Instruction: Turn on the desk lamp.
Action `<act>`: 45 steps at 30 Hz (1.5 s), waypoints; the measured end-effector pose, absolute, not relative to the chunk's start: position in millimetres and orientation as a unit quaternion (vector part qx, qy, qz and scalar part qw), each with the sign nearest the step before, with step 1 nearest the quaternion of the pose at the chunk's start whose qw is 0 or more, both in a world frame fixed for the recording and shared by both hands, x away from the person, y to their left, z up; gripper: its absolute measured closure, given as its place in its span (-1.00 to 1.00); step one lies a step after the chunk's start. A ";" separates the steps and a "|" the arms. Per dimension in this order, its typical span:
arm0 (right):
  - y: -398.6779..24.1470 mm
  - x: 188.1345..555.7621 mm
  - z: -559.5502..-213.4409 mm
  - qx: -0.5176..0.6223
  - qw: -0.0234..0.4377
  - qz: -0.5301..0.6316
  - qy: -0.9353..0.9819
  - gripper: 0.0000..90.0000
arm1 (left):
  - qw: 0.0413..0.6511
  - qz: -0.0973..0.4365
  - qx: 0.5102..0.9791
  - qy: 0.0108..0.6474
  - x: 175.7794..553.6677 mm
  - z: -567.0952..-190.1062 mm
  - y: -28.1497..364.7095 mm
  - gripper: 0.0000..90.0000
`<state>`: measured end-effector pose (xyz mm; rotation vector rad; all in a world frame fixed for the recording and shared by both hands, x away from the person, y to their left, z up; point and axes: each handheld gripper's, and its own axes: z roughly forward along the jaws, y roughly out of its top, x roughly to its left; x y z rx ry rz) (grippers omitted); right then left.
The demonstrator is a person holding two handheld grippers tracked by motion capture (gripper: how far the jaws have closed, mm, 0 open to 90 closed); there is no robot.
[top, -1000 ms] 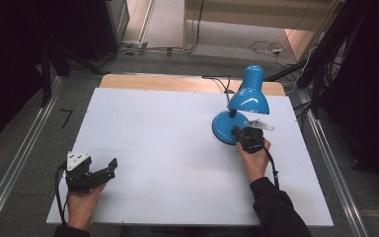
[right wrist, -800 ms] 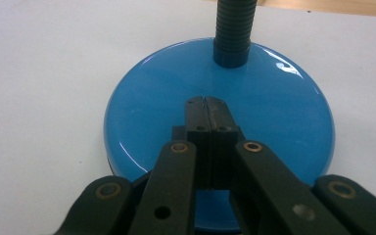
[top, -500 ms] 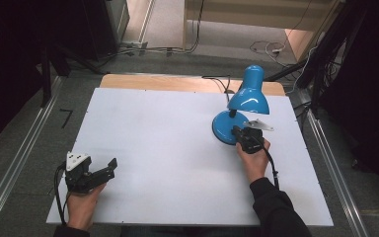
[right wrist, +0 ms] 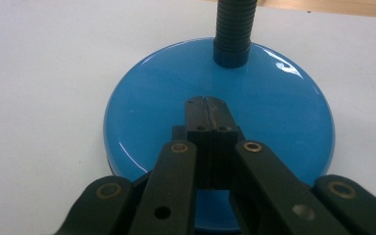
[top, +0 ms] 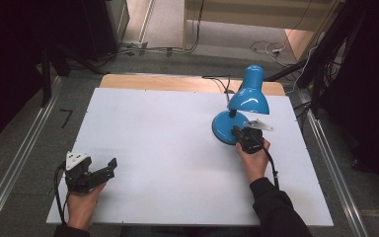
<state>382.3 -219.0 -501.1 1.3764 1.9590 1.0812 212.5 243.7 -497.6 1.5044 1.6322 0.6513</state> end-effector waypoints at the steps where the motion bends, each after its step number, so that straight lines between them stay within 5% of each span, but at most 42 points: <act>1: -218.9 382.2 -501.2 0.507 0.255 0.398 0.721 0.95 | 0.403 0.257 0.594 0.648 212.0 -497.4 243.9 -0.76; 45: -215.6 375.1 -502.4 0.492 0.271 0.397 0.726 0.96 | 0.408 0.260 0.596 0.641 209.6 -495.3 243.6 -0.76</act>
